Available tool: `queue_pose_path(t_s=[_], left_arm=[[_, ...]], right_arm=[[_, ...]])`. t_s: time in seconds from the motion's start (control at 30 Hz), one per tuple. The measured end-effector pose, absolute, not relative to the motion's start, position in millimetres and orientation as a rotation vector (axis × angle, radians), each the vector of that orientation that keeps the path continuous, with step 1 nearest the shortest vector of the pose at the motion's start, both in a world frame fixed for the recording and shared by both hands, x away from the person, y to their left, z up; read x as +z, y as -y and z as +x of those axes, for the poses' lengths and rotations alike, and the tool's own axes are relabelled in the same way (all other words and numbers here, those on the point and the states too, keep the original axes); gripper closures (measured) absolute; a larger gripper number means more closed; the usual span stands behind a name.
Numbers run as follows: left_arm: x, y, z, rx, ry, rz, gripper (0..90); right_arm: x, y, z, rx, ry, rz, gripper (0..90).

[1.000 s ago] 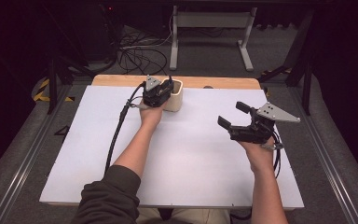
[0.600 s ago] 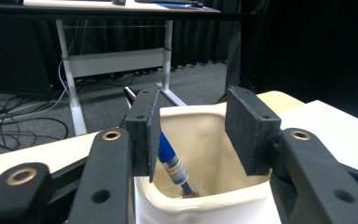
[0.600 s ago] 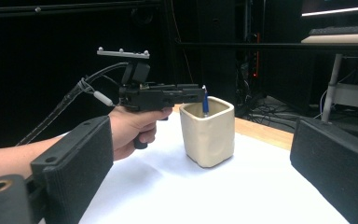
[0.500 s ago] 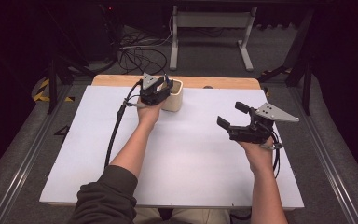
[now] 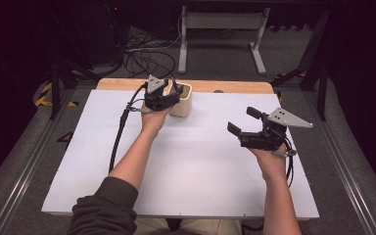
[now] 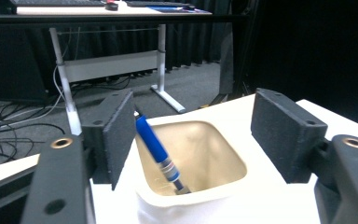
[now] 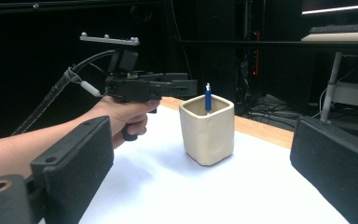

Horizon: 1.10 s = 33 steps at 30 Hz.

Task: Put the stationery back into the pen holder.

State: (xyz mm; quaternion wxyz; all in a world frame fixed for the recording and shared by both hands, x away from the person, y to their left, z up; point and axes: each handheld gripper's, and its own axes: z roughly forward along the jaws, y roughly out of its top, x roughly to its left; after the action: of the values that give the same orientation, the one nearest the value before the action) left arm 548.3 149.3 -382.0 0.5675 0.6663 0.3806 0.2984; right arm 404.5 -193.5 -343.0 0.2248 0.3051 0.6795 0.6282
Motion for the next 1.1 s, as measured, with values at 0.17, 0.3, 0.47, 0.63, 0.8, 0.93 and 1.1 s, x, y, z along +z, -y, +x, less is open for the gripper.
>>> queue_pose_path(t_s=[0.17, 0.3, 0.47, 0.63, 0.8, 0.93, 1.1], left_arm=[[-375.1, -150.1, 540.2, 0.673, -0.872, 1.575, 24.4], [-370.1, -150.4, 534.7, 0.676, -0.847, 1.588, 21.2], [-364.1, -151.3, 526.1, 0.654, -0.823, 1.597, 16.9], [-358.9, -153.5, 515.2, 0.654, -0.791, 1.599, 14.5], [-355.3, -156.9, 505.0, 0.642, -0.768, 1.594, 13.6], [-353.7, -160.5, 497.7, 0.639, -0.758, 1.588, 13.2], [-350.2, -165.0, 488.5, 0.633, -0.747, 1.590, 12.4]], right_arm=[[-343.3, 193.5, 404.8, 1.730, -1.873, 0.843, 6.8], [-343.9, 192.5, 405.3, 1.728, -1.876, 0.842, 6.6], [-344.3, 192.5, 405.5, 1.723, -1.871, 0.843, 6.3], [-344.3, 192.4, 405.5, 1.720, -1.871, 0.842, 6.1], [-344.4, 191.6, 405.4, 1.714, -1.874, 0.842, 6.1], [-344.8, 191.7, 405.8, 1.712, -1.873, 0.844, 6.0], [-345.0, 191.3, 406.0, 1.708, -1.872, 0.847, 5.9]])
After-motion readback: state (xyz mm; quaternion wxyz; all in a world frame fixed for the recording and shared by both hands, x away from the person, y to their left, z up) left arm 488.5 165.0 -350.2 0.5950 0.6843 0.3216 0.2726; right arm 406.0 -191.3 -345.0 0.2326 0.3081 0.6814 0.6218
